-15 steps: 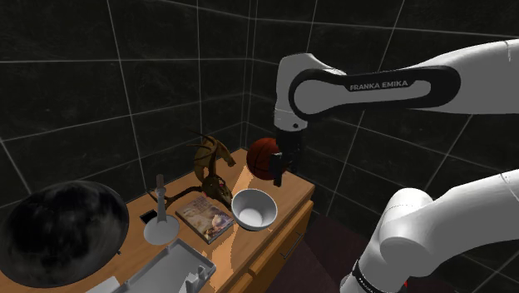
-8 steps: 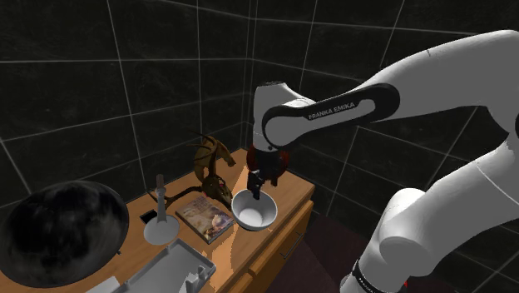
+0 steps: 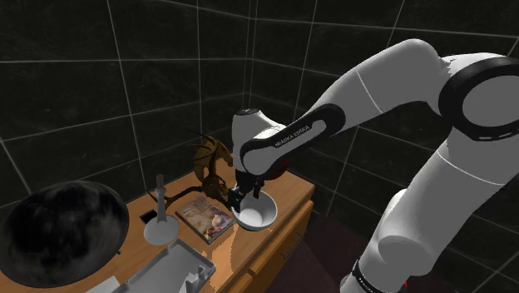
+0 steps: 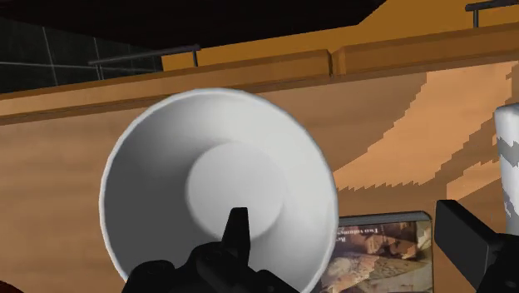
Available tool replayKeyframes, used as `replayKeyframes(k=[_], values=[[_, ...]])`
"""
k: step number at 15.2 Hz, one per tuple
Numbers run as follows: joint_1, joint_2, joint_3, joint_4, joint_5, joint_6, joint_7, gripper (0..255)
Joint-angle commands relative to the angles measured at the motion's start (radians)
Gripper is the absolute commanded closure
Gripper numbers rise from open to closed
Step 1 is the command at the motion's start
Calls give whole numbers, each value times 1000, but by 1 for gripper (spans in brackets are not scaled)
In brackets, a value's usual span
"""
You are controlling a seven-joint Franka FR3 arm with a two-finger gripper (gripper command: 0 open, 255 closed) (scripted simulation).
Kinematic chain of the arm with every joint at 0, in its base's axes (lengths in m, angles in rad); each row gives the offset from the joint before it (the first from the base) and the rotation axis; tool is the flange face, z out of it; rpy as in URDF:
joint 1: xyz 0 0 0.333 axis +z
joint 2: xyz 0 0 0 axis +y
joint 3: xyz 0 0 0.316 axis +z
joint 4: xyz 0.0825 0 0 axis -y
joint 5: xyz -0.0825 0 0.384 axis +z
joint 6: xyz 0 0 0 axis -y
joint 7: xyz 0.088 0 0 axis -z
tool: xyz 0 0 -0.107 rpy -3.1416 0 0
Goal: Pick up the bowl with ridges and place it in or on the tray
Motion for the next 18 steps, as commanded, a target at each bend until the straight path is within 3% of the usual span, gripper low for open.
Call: replayKeyframes(k=[1,4,11,18], values=[[-8,97,9,37,-46,64,45,0],[-7,203,9,84,-110,124,107,0],[-4,281,-4,64,-154,218,137,0],[-4,288,-5,63,-158,225,140,0]])
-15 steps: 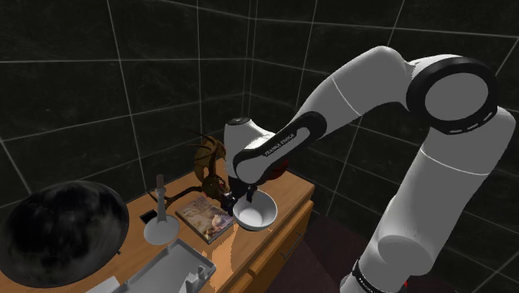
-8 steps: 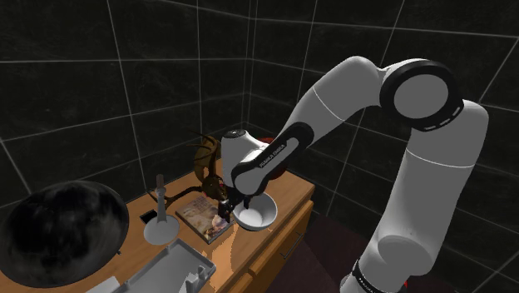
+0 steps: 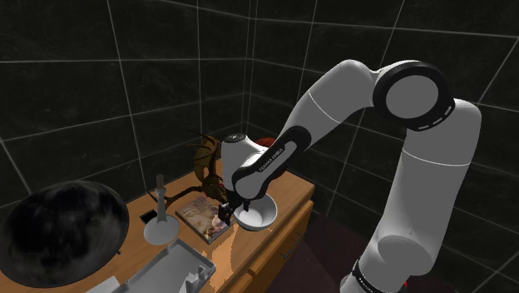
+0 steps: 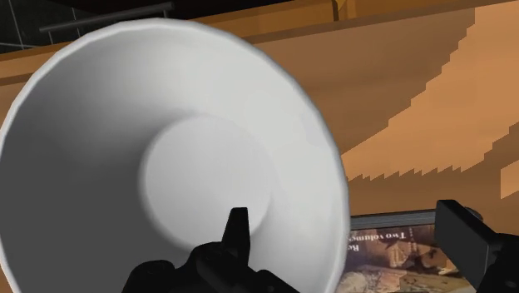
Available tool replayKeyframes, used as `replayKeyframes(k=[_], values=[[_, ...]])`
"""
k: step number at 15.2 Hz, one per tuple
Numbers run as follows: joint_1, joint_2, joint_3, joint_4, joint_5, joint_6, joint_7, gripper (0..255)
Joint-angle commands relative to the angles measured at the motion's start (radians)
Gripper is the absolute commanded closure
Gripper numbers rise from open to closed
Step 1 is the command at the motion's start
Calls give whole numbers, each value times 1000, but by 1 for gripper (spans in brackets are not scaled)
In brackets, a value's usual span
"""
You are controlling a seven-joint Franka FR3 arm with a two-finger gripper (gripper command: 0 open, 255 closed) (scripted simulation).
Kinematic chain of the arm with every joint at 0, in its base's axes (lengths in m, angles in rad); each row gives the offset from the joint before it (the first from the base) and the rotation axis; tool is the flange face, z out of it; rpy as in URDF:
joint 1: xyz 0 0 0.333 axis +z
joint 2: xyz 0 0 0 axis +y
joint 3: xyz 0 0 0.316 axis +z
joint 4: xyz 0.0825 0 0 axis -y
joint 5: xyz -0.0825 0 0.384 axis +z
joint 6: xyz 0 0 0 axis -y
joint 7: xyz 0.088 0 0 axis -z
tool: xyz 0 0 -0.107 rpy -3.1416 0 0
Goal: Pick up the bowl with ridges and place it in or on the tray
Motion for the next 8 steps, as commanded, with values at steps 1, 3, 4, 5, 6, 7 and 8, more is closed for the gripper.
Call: replayKeyframes(k=[1,3,4,5,6,7,8], values=[[0,0,0,0,0,0,0,0],[0,0,0,0,0,0,0,255],[0,0,0,0,0,0,0,255],[0,0,0,0,0,0,0,255],[0,0,0,0,0,0,0,255],[0,0,0,0,0,0,0,255],[0,0,0,0,0,0,0,255]])
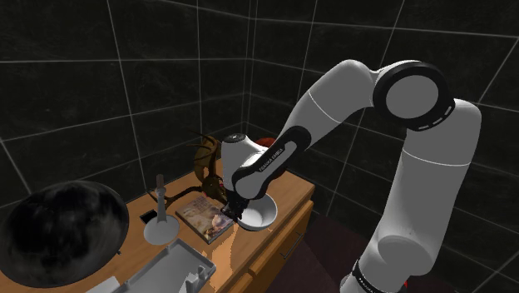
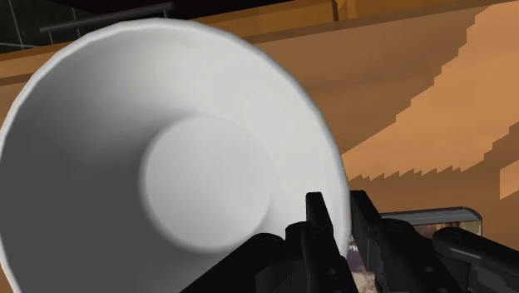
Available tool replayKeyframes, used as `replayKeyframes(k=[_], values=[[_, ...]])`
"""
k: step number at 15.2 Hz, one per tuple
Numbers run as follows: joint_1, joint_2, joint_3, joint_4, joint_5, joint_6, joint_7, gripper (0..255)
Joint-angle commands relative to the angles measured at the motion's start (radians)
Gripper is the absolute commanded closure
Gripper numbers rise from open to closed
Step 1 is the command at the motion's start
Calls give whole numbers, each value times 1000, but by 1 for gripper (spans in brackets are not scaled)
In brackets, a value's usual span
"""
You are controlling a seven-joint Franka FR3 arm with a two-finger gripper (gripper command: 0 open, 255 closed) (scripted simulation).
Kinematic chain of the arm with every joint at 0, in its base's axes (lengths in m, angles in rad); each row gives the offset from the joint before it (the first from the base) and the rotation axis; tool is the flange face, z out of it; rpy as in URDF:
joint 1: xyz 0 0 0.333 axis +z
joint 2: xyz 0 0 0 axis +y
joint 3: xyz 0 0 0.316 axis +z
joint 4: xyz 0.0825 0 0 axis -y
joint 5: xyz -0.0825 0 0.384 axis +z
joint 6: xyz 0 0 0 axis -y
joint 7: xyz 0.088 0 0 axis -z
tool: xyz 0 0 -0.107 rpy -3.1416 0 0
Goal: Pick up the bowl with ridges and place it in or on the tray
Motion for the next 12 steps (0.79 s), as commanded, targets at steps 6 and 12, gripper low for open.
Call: replayKeyframes(k=[6,12], values=[[-3,-37,6,3,21,-38,-16,255],[-6,-107,13,16,57,-118,-45,255]])
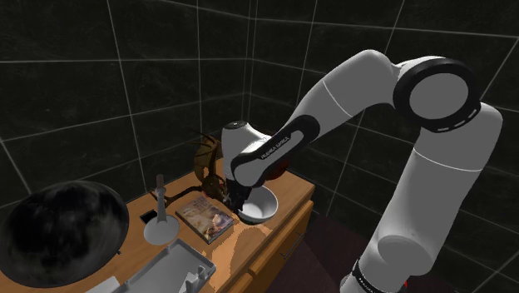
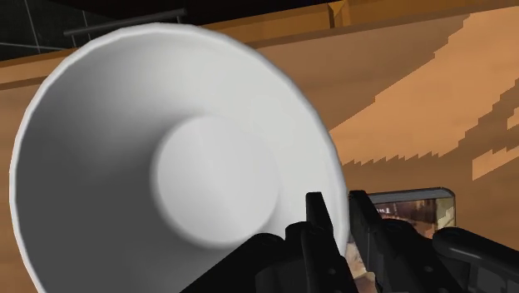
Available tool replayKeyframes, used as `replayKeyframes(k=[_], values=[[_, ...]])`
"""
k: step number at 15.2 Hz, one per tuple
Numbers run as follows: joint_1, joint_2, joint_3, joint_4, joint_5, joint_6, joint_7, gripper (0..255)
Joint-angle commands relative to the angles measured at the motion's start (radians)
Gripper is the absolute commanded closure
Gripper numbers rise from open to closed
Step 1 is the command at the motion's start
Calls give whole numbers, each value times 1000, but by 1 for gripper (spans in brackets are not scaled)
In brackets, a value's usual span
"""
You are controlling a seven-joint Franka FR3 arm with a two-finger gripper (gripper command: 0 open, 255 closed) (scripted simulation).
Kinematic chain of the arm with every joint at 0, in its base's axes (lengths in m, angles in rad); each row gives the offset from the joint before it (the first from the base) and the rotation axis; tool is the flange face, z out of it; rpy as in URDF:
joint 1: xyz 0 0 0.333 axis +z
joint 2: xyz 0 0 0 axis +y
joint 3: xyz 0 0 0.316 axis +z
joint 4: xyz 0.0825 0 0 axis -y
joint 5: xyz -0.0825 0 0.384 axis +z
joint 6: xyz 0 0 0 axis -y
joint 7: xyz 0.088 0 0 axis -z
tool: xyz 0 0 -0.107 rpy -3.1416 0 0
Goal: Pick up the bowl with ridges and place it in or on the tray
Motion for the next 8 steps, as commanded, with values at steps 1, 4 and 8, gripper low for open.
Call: replayKeyframes(k=[1,4,8], values=[[0,-21,2,5,10,-25,-7,255],[0,-52,3,16,25,-66,-19,255],[1,-92,3,33,41,-120,-33,255]])
